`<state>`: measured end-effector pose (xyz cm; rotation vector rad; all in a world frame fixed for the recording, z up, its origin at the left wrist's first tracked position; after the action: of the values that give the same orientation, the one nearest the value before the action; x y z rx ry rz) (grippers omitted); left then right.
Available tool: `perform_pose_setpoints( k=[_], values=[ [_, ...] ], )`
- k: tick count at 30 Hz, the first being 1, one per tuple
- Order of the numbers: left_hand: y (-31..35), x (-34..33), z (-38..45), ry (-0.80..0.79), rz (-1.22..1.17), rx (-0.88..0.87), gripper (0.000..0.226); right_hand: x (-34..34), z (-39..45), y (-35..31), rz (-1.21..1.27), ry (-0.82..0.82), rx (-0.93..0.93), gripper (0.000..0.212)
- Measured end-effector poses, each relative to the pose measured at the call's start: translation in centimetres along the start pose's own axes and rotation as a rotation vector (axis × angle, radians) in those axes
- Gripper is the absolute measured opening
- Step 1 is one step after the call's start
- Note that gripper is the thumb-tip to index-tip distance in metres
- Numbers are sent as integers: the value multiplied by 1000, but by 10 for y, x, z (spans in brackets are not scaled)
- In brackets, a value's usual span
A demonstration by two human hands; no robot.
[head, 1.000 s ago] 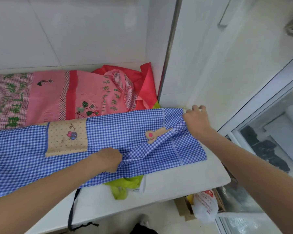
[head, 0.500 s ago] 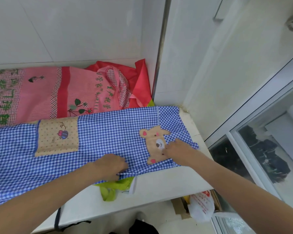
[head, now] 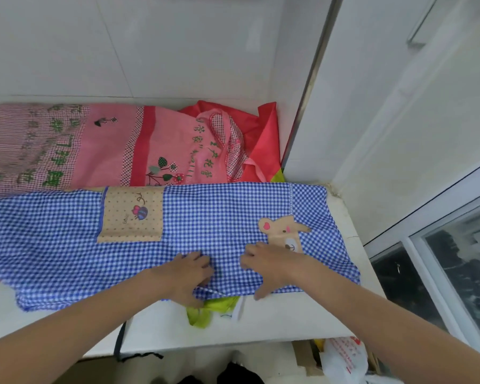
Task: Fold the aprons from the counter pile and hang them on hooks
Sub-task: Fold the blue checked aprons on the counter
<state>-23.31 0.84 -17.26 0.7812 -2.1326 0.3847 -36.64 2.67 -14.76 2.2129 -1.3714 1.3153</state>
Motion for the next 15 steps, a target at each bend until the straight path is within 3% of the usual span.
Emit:
perform_pose_setpoints(
  k=[5,9,12,15],
  values=[
    [-17,-26,-13,21,75,232,66,-19,23,-18,-175,-101,-90,86],
    [-47,-36,-26,112,124,458,67,-19,26,-27,-241,-12,-170,76],
    [-72,-57,-32,100,136,394,68,-20,26,-28,-214,28,-254,57],
    [-87,-71,-41,32,163,235,71,-15,27,-25,-218,4,-222,52]
  ],
)
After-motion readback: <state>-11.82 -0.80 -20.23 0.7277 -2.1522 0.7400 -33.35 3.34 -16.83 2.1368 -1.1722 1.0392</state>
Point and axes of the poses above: each hand's wrist, its own z-axis towards the middle knuckle, its own x-axis out of the back of the hand, y = z × x, the point moved 7 cm from there along z, towards the middle knuckle, and after that the axes turned 8 degrees about x, right-handed, at the moved point
